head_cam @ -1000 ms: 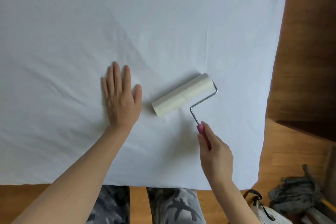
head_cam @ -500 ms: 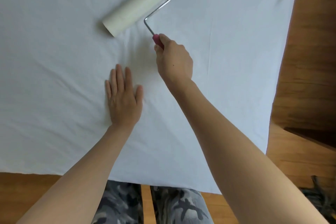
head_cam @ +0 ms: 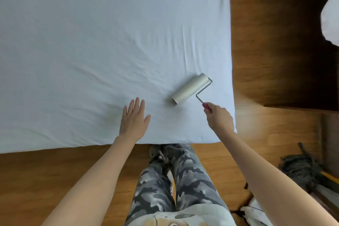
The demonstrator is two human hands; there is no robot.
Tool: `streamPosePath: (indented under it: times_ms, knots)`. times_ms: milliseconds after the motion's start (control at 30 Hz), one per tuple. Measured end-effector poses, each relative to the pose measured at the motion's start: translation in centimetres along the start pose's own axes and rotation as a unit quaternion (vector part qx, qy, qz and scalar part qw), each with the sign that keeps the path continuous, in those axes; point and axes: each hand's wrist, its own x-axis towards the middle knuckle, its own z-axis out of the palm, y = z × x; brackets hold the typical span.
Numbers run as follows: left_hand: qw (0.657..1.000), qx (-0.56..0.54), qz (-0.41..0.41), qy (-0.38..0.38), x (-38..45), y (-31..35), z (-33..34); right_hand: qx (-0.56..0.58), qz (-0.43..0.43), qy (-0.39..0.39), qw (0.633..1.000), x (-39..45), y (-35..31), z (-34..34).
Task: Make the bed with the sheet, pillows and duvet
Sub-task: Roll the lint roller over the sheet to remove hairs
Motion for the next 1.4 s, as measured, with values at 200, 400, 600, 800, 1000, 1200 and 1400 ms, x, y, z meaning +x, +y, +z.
streamPosePath:
  times_ms: [200, 400, 600, 800, 1000, 1200, 1400]
  knots:
    - [0.996, -0.033, 0.042, 0.073, -12.6, 2.7, -2.7, 0.107, 0.012, 0.053, 0.993, -13.6, 6.4, -2.3]
    - [0.97, -0.192, 0.049, 0.144, -24.3, 6.7, -3.2, 0.189, 0.008, 0.132, 0.973, -27.1, 10.8, -5.0]
    - [0.956, -0.263, 0.032, 0.128, -29.2, 11.8, -2.1, 0.275, 0.039, 0.18, 0.944, -34.1, 16.3, -7.2]
    - [0.962, -0.228, 0.043, 0.147, -26.7, 21.0, -2.8, 0.315, 0.024, 0.198, 0.928, -32.1, 23.7, -12.2]
    - [0.961, -0.229, 0.005, 0.154, -22.1, 36.0, -4.7, 0.248, -0.026, 0.167, 0.954, -24.7, 34.4, -22.7]
    - [0.95, -0.258, 0.031, 0.173, -19.1, 48.3, -8.5, 0.165, -0.05, 0.178, 0.969, -19.7, 42.0, -33.5]
    - [0.94, -0.273, 0.012, 0.207, -15.2, 50.2, -12.7, 0.232, -0.031, 0.176, 0.956, -16.0, 41.1, -37.7]
